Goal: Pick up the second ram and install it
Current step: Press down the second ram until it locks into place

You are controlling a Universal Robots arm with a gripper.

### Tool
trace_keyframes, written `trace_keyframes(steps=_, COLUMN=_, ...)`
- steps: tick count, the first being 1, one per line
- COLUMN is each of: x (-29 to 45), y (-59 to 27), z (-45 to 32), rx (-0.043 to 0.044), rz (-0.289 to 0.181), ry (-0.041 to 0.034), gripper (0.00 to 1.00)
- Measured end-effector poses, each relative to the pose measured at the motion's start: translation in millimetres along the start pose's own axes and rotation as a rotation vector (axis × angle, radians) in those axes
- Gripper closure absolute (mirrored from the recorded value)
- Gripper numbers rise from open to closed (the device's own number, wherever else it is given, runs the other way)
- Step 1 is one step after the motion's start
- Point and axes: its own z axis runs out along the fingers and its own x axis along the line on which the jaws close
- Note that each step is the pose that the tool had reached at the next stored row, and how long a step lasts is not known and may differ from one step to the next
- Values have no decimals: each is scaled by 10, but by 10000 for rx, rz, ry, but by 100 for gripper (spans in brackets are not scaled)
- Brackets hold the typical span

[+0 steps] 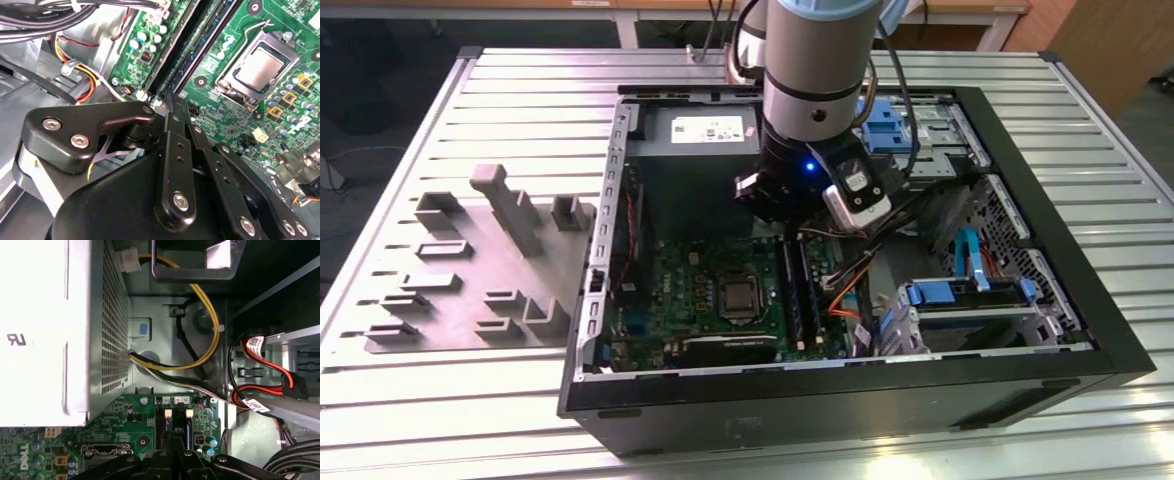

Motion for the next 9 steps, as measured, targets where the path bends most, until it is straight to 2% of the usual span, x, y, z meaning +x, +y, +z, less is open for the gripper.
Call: trace_keyframes(steps=9, x=0, y=0, z=-1, rx=3, rz=0, ry=1, gripper=89)
